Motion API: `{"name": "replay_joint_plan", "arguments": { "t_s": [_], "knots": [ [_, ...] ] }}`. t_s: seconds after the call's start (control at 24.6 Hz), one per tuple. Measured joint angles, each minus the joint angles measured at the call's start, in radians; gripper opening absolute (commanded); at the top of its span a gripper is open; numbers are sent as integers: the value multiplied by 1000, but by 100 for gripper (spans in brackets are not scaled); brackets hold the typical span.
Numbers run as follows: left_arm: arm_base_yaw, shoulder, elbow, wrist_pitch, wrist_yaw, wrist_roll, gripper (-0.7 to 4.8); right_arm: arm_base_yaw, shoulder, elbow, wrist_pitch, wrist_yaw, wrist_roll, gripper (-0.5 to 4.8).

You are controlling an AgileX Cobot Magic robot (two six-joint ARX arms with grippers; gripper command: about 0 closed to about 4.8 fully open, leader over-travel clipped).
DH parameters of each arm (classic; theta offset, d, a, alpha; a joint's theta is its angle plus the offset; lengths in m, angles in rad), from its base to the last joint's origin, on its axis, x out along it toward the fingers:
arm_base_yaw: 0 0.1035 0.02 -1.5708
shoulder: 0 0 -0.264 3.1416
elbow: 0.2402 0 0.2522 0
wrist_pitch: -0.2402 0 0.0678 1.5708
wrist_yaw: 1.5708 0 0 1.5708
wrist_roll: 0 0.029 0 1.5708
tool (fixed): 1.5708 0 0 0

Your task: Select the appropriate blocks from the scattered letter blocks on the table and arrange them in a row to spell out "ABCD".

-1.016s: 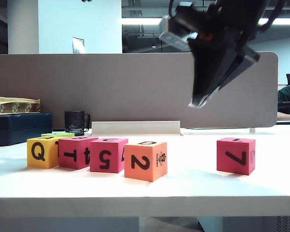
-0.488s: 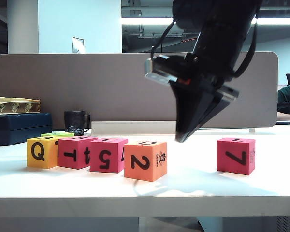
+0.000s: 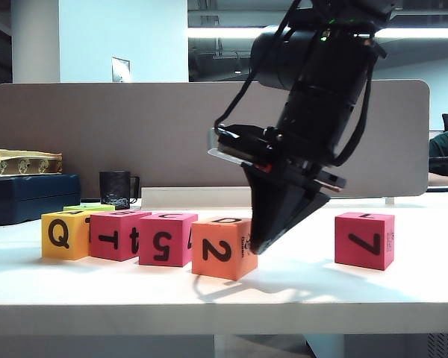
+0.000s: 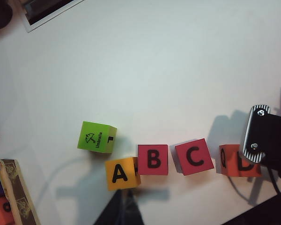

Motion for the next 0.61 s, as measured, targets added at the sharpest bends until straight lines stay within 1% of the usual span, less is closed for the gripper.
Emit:
{"name": "replay_joint_plan", "arguments": {
  "t_s": [0.28,0.61],
  "knots": [
    [0,0,0,0,0,3,-6,0,8,1,106,-7,8,-2],
    [0,0,0,0,1,14,-6,0,34,1,179,-23,29,-2]
  ]
}}
